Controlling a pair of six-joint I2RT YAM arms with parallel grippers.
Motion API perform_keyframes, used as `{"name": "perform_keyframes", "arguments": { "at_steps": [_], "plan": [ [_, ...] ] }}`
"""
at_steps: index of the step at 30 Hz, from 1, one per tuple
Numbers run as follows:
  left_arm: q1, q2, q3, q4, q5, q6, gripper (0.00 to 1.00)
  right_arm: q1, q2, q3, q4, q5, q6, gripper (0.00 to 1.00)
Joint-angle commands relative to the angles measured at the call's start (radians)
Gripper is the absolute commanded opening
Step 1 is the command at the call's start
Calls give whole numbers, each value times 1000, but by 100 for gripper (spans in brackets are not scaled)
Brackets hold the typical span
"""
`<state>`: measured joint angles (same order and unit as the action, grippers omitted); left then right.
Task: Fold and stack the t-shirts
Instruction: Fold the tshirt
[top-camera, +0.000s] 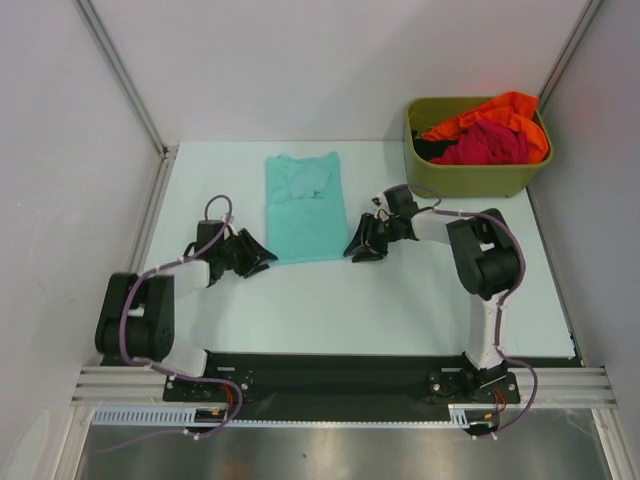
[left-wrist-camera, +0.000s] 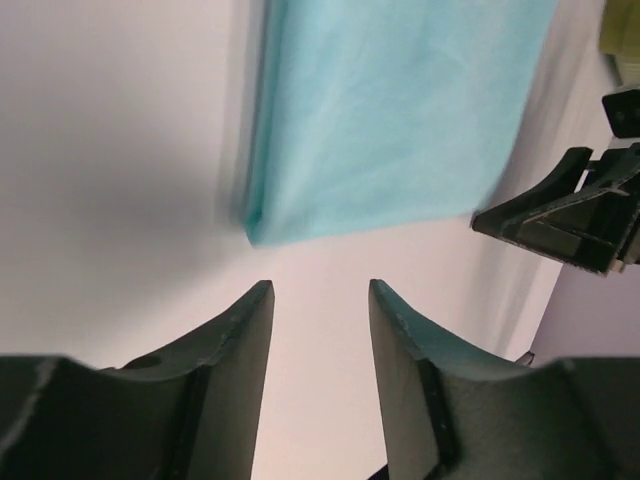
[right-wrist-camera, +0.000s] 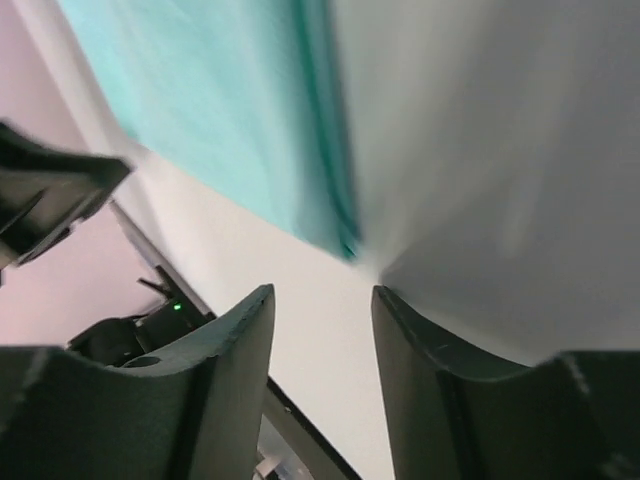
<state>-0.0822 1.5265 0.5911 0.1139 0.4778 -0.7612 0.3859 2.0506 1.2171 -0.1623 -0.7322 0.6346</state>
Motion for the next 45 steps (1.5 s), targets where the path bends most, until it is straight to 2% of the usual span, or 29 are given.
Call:
{"name": "perform_keyframes", "arguments": {
  "at_steps": [1, 3, 4, 5, 6, 8, 9, 10, 12, 14, 18, 25, 30, 35, 45],
  "plan": [
    [6, -260, -57, -107, -47, 42, 50, -33, -167, -66, -155, 132, -121, 51],
    [4, -362, -92, -163, -79, 8, 57, -35, -242, -111, -152, 158, -98, 58],
    [4, -405, -144, -155, -90, -60, 63, -35, -265, -169, -126, 160, -28, 62],
    [2, -493, -180, -137, -94, -110, 66, -36, -285, -207, -84, 154, 21, 63],
    [-10, -529, -216, -119, -105, -225, 67, -35, -318, -246, 43, 143, 78, 64],
    [-22, -628, -339, 2, -169, -350, 68, -18, -348, -374, 203, 166, 291, 65],
    [-36, -656, -381, 29, -200, -483, 67, -4, -363, -416, 333, 228, 363, 66],
    [-42, -687, -455, 80, -234, -547, 65, 8, -378, -442, 378, 267, 417, 66],
    [-71, -723, -513, 139, -338, -654, 61, 48, -377, -478, 473, 360, 539, 65],
    [-82, -691, -487, 130, -396, -649, 61, 73, -350, -464, 491, 404, 580, 63],
    [-85, -438, -352, 105, -375, -592, 61, 85, -297, -393, 448, 470, 620, 59],
    [-88, -247, -283, 130, -404, -633, 54, 88, -250, -360, 397, 501, 669, 48],
    [-90, -177, -209, 66, -415, -655, 49, 114, -244, -358, 366, 544, 717, 47],
    [-94, -92, -142, 21, -412, -661, 49, 130, -230, -350, 343, 560, 738, 47],
    [-100, -20, -128, 1, -418, -696, 44, 160, -198, -334, 325, 629, 784, 47]
  ]
}}
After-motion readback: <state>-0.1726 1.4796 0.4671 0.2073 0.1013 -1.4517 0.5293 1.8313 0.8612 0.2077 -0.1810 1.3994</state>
